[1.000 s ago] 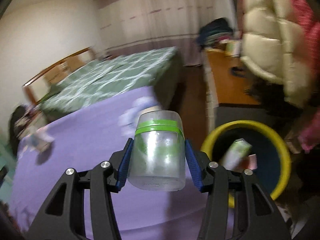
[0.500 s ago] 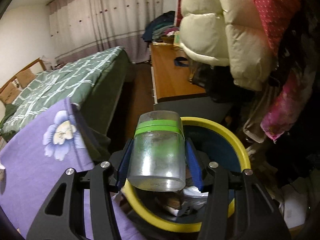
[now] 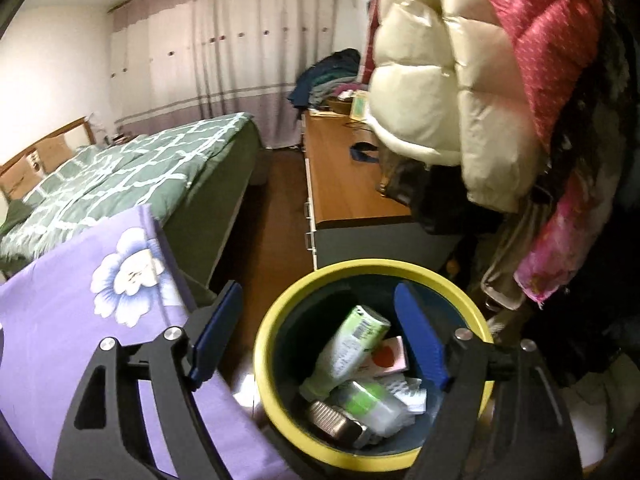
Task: Collect trash
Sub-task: 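Reach the left tool to the white yogurt cup and grasp it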
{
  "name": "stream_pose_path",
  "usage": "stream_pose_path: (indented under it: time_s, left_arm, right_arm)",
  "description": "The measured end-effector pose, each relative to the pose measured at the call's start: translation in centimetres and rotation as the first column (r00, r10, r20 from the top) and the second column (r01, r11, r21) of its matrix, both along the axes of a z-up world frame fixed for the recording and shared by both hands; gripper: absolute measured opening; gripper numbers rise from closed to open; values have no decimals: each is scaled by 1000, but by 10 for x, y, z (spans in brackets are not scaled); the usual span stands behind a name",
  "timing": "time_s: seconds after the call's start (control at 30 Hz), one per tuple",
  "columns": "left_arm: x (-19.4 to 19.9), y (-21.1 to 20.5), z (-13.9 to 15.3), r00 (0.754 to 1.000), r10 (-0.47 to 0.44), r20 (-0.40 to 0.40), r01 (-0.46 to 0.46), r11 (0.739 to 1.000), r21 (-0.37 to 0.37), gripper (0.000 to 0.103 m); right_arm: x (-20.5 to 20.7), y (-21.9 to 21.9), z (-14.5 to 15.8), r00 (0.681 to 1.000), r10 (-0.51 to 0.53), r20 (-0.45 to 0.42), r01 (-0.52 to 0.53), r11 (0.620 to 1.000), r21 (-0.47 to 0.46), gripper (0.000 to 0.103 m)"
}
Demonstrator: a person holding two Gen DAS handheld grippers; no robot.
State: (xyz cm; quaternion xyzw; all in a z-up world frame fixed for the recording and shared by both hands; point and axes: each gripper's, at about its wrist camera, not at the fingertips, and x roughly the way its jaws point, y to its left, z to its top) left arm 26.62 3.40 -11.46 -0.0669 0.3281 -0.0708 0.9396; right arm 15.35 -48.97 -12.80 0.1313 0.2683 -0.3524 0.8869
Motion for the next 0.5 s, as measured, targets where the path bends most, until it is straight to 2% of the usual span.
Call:
stream_pose_path:
  time_s: [0.13, 0.23, 0.3, 0.37, 0.5]
  left_arm:
    - [3, -11, -2, 1000, -12, -15, 13, 999, 35, 98]
    - [9, -14, 1, 997, -52, -62, 52, 999, -9, 98]
    - [13, -17, 7, 995, -72, -73, 71, 997, -13, 98]
    - [18, -22, 16, 993, -92, -67, 93, 996, 5, 98]
    - [39, -39, 26, 989, -142, -48, 146, 985, 97, 98]
  right_arm:
    - [5, 10, 3, 999, 41, -4, -41, 999, -35, 78]
    - [5, 12, 4, 998, 61, 1, -61, 998, -31, 79]
    - [5, 13, 4, 997, 74, 4, -74, 997, -16, 79]
    - [5, 13, 3, 996, 92, 12, -92, 996, 2, 79]
    - [5, 19, 3, 991, 131, 23, -131, 991, 7, 79]
